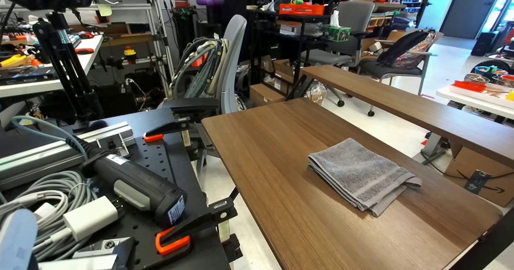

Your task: Move the cloth

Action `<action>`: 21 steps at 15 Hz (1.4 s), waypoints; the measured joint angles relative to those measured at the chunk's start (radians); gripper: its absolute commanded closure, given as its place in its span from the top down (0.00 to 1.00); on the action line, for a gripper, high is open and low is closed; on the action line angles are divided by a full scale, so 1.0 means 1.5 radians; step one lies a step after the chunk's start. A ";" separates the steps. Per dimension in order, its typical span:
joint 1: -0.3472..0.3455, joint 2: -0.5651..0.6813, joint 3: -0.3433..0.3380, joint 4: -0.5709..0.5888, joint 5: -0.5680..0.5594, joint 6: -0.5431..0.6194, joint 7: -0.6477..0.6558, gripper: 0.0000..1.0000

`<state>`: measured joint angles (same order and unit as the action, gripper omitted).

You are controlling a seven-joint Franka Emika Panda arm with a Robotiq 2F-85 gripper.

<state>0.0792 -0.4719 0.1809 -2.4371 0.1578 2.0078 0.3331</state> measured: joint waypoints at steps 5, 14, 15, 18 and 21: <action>-0.027 0.116 -0.038 0.053 0.000 0.102 -0.011 1.00; -0.045 0.372 -0.091 0.164 0.000 0.268 -0.031 1.00; -0.045 0.402 -0.096 0.179 0.000 0.273 -0.033 1.00; -0.047 0.493 -0.110 0.235 0.000 0.274 -0.041 1.00; -0.054 0.573 -0.119 0.292 0.000 0.274 -0.046 1.00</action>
<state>-0.0010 0.3874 0.0032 -1.9996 0.1576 2.4186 0.2635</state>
